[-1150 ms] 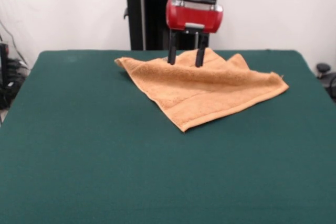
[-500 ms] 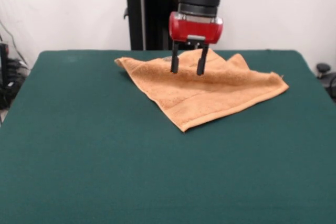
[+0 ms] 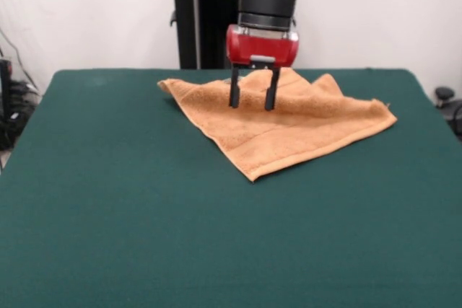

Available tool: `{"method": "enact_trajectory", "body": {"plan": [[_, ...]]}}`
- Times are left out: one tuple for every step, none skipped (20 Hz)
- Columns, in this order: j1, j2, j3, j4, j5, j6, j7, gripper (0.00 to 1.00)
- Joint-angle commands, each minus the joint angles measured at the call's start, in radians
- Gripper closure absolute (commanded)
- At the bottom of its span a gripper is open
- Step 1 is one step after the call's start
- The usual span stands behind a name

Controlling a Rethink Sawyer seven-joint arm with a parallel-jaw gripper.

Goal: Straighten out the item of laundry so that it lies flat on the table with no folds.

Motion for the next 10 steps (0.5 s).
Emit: {"method": "enact_trajectory", "body": {"plan": [[0.007,0.167,0.015,0.067,0.001,-0.165,0.232,0.0],[-0.003,0.196,0.023,0.06,0.013,-0.147,0.232,0.0],[-0.013,0.224,0.031,0.053,0.025,-0.13,0.233,0.0],[-0.026,0.242,0.042,0.047,0.033,-0.097,0.225,0.0],[-0.034,0.263,0.05,0.032,0.055,-0.044,0.217,0.0],[-0.046,0.279,0.06,0.025,0.06,-0.019,0.209,0.0],[-0.046,0.304,0.06,0.004,0.066,-0.015,0.201,0.0],[-0.052,0.328,0.065,-0.011,0.076,0.017,0.193,0.0],[-0.058,0.352,0.07,-0.026,0.086,0.048,0.184,0.0],[-0.061,0.377,0.069,-0.044,0.088,0.058,0.174,0.0]]}}
